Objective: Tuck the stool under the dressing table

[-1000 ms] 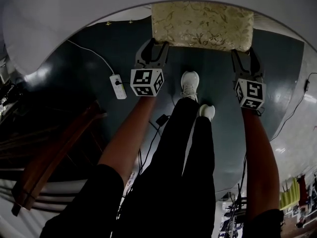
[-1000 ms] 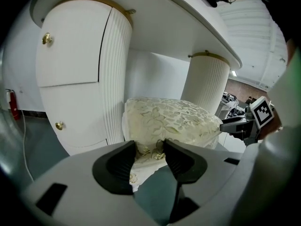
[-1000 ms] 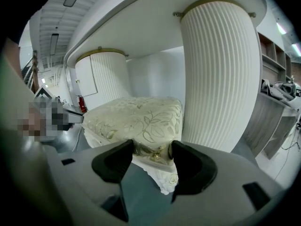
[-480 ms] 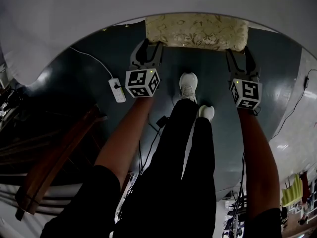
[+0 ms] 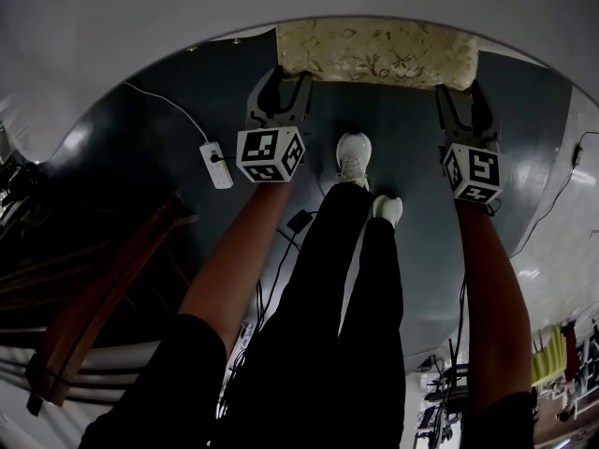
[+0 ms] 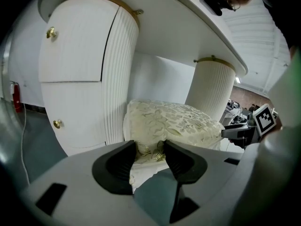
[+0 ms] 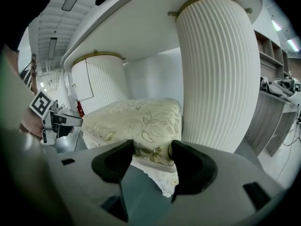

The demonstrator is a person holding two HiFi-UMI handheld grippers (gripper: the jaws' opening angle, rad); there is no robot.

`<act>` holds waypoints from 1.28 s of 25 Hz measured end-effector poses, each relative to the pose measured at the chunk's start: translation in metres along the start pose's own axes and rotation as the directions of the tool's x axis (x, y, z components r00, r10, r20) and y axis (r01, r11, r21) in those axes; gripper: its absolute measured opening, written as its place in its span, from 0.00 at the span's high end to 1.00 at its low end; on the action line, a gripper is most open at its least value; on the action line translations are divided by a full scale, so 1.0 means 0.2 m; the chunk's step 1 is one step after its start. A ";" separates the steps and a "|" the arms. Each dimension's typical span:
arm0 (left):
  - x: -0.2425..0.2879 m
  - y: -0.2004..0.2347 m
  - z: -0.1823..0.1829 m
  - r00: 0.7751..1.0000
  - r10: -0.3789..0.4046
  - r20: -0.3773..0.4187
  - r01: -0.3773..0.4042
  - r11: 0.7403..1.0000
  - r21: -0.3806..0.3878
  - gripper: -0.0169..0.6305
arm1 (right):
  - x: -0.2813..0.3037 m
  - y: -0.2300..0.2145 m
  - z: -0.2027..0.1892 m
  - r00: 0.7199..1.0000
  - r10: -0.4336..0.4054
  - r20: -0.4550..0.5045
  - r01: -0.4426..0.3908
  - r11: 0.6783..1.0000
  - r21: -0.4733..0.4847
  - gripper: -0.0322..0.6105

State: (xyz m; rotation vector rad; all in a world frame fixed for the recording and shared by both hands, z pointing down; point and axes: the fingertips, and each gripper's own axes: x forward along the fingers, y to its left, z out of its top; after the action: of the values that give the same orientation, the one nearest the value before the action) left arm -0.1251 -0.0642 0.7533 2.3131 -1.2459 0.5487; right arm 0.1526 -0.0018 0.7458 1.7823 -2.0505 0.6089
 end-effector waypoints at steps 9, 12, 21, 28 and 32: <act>-0.06 -0.01 0.00 0.999 -0.053 -0.008 0.053 0.998 -0.033 0.66 | -0.08 0.00 0.02 1.000 -0.005 -0.024 0.004 1.000 -0.030 0.55; -0.15 -0.03 0.05 0.999 -0.040 0.031 0.041 0.999 -0.023 0.66 | -0.18 0.00 0.05 1.000 -0.013 -0.021 0.013 1.000 -0.017 0.55; -0.62 -0.56 0.44 0.985 -0.146 0.089 0.146 0.989 0.016 0.66 | -0.77 0.20 0.42 1.000 0.016 0.014 -0.016 1.000 0.009 0.55; -1.25 -1.11 0.90 0.952 -0.295 0.080 0.296 0.955 -0.008 0.66 | -1.47 0.38 0.96 0.998 0.029 0.060 -0.033 0.998 0.058 0.55; -1.58 -1.24 1.25 0.946 -0.295 0.131 0.305 0.951 -0.060 0.66 | -1.82 0.56 1.29 0.992 0.095 0.077 -0.099 0.994 0.044 0.55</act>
State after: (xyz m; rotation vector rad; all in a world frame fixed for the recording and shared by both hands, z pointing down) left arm -0.0446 0.1271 0.3286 2.4355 -0.9199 0.2525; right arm 0.0983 0.1782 0.3259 1.7649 -2.2012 0.6320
